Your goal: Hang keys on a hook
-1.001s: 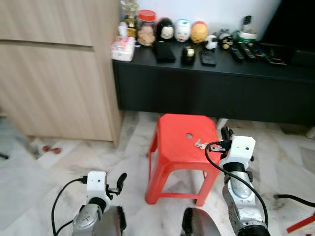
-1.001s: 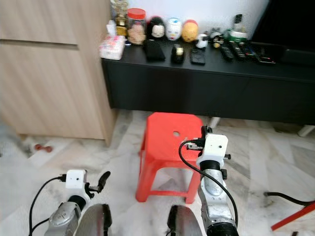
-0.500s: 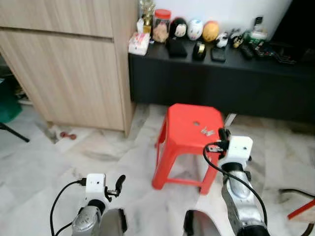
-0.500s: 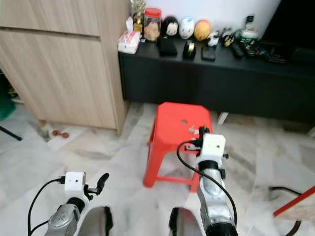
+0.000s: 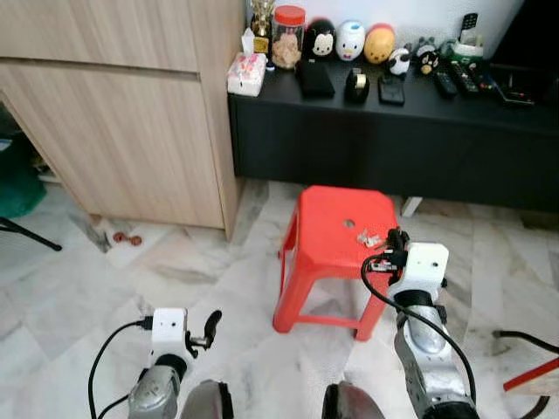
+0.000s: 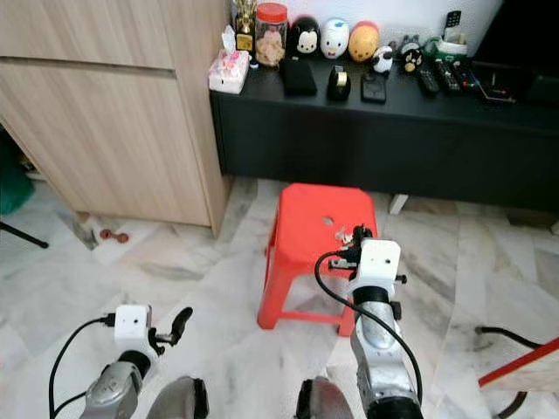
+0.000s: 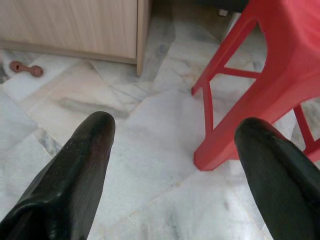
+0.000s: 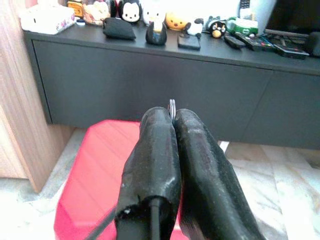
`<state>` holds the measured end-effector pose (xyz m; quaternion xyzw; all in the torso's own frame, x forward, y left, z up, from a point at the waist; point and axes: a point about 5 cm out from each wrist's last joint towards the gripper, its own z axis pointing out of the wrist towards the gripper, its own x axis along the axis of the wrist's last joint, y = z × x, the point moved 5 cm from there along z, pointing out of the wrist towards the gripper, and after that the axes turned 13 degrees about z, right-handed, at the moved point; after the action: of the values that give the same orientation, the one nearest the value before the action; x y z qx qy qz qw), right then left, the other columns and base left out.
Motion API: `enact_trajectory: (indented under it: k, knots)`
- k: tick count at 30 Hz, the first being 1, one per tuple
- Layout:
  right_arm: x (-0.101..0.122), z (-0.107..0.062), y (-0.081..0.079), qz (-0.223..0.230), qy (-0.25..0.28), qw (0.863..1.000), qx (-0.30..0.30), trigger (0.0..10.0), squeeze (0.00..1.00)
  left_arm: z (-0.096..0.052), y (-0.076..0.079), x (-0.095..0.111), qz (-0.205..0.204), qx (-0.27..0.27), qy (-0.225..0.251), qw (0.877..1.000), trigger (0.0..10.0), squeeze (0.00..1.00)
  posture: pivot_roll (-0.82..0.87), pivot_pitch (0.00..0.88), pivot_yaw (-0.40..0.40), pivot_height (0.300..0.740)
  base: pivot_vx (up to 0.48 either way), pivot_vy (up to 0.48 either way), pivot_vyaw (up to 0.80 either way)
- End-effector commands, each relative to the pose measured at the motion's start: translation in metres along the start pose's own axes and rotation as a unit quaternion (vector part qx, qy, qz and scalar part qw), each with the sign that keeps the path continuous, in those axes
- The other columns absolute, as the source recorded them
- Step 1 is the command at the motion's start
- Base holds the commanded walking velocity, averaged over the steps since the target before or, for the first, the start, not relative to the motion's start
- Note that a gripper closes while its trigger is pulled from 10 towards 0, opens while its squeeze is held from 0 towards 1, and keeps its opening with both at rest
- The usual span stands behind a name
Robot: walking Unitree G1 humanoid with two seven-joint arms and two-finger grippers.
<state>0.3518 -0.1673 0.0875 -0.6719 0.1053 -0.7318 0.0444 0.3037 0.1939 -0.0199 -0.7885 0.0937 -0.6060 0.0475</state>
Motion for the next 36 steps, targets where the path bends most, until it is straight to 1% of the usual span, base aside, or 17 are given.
enact_trajectory:
  k: [1, 7, 15, 16, 19, 20, 21, 23, 24, 26, 28, 29, 31, 32, 34, 35, 36]
  knots:
    - [0.006, 0.001, 0.003, -0.005, 0.01, 1.0, -0.004, 10.0, 0.0, -0.003, 0.001, -0.005, 0.001, -0.001, -0.006, 1.0, 10.0, 0.0, 0.11, 0.129, -0.088, 0.714, 0.0, 0.0, 0.0]
    - [0.006, 0.001, 0.005, -0.007, 0.01, 1.0, -0.007, 10.0, 0.0, -0.003, 0.001, -0.005, 0.001, 0.0, -0.007, 1.0, 10.0, 0.0, 0.11, 0.127, -0.089, 0.739, 0.0, 0.0, 0.0]
    - [-0.004, -0.003, 0.012, -0.005, -0.008, 1.0, -0.018, 10.0, 0.0, -0.004, 0.0, -0.007, 0.002, 0.001, -0.012, 1.0, 10.0, 0.0, 0.11, 0.124, -0.09, 0.74, 0.0, 0.0, 0.0]
    - [-0.021, -0.008, 0.019, 0.001, -0.04, 0.999, -0.025, 10.0, 0.0, -0.005, -0.002, -0.011, 0.0, 0.006, -0.02, 1.0, 10.0, 0.0, 0.1, 0.122, -0.091, 0.74, 0.0, 0.0, 0.0]
    - [-0.045, -0.017, 0.028, 0.001, -0.09, 0.995, -0.037, 10.0, 0.0, -0.006, -0.004, -0.015, -0.007, 0.014, -0.03, 0.999, 10.0, 0.0, 0.11, 0.116, -0.091, 0.74, 0.0, 0.0, 0.0]
    - [-0.066, -0.026, 0.035, 0.005, -0.137, 0.989, -0.046, 10.0, 0.0, -0.008, -0.006, -0.02, -0.011, 0.017, -0.04, 0.999, 10.0, 0.0, 0.1, 0.112, -0.089, 0.74, 0.0, 0.0, 0.0]
    - [-0.066, -0.026, 0.035, 0.005, -0.137, 0.989, -0.046, 10.0, 0.0, -0.008, -0.006, -0.02, -0.011, 0.017, -0.04, 0.999, 10.0, 0.0, 0.1, 0.112, -0.089, 0.74, 0.0, 0.0, 0.0]
    - [-0.09, -0.039, 0.045, 0.029, -0.19, 0.98, -0.06, 10.0, 0.0, -0.011, -0.007, -0.028, -0.014, 0.019, -0.058, 0.998, 10.0, 0.0, 0.1, 0.107, -0.088, 0.74, 0.0, 0.0, 0.0]
    - [-0.09, -0.039, 0.045, 0.029, -0.19, 0.98, -0.06, 10.0, 0.0, -0.011, -0.007, -0.028, -0.014, 0.019, -0.058, 0.998, 10.0, 0.0, 0.1, 0.107, -0.088, 0.74, 0.0, 0.0, 0.0]
    - [-0.108, -0.052, 0.054, 0.041, -0.229, 0.97, -0.075, 10.0, 0.0, -0.013, -0.011, -0.036, -0.029, 0.031, -0.078, 0.996, 10.0, 0.0, 0.1, 0.096, -0.085, 0.74, 0.0, 0.0, 0.0]
    - [-0.122, -0.065, 0.062, 0.034, -0.267, 0.959, -0.086, 10.0, 0.0, -0.016, -0.016, -0.042, -0.048, 0.043, -0.093, 0.994, 10.0, 0.0, 0.1, 0.094, -0.084, 0.74, 0.0, 0.0, 0.0]
    - [-0.122, -0.065, 0.062, 0.034, -0.267, 0.959, -0.086, 10.0, 0.0, -0.016, -0.016, -0.042, -0.048, 0.043, -0.093, 0.994, 10.0, 0.0, 0.1, 0.094, -0.084, 0.74, 0.0, 0.0, 0.0]
    - [-0.139, -0.081, 0.066, 0.032, -0.309, 0.946, -0.087, 10.0, 0.0, -0.019, -0.018, -0.049, -0.051, 0.045, -0.111, 0.992, 10.0, 0.0, 0.1, 0.077, -0.079, 0.74, 0.0, 0.0, 0.0]
    - [-0.139, -0.081, 0.066, 0.032, -0.309, 0.946, -0.087, 10.0, 0.0, -0.019, -0.018, -0.049, -0.051, 0.045, -0.111, 0.992, 10.0, 0.0, 0.1, 0.077, -0.079, 0.74, 0.0, 0.0, 0.0]
    - [-0.151, -0.097, 0.069, 0.024, -0.344, 0.934, -0.09, 10.0, 0.0, -0.023, -0.019, -0.056, -0.047, 0.045, -0.128, 0.99, 10.0, 0.0, 0.11, 0.065, -0.074, 0.74, 0.0, 0.0, 0.0]
    - [-0.151, -0.097, 0.069, 0.024, -0.344, 0.934, -0.09, 10.0, 0.0, -0.023, -0.019, -0.056, -0.047, 0.045, -0.128, 0.99, 10.0, 0.0, 0.11, 0.065, -0.074, 0.74, 0.0, 0.0, 0.0]
    - [-0.157, -0.105, 0.072, 0.021, -0.359, 0.928, -0.096, 10.0, 0.0, -0.026, -0.02, -0.062, -0.047, 0.046, -0.141, 0.988, 10.0, 0.0, 0.1, 0.058, -0.067, 0.74, 0.0, 0.0, 0.0]
